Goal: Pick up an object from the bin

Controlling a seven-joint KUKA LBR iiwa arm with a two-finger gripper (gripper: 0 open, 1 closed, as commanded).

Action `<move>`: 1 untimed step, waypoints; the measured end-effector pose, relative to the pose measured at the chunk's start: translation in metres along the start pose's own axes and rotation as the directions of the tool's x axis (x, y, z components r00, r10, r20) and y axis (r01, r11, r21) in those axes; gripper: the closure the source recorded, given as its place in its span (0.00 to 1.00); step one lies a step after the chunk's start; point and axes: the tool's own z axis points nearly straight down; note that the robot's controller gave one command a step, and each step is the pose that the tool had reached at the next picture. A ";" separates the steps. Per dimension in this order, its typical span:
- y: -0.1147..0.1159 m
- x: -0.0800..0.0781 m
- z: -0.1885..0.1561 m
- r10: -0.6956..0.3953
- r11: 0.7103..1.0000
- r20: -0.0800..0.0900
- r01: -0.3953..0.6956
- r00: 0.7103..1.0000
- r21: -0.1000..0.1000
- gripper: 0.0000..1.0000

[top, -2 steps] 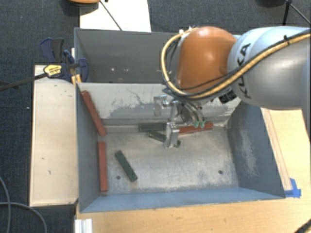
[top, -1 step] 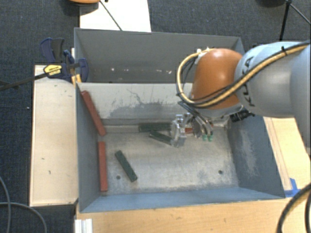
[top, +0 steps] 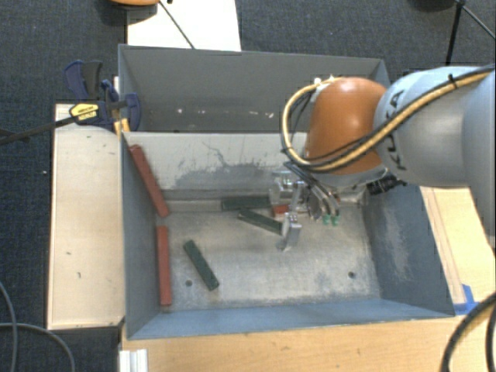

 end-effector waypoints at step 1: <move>0.000 0.000 0.000 0.000 1.000 0.000 0.000 1.000 0.000 0.00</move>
Offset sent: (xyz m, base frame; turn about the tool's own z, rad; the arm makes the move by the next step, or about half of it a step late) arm -0.0276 0.0321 0.0518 -0.0968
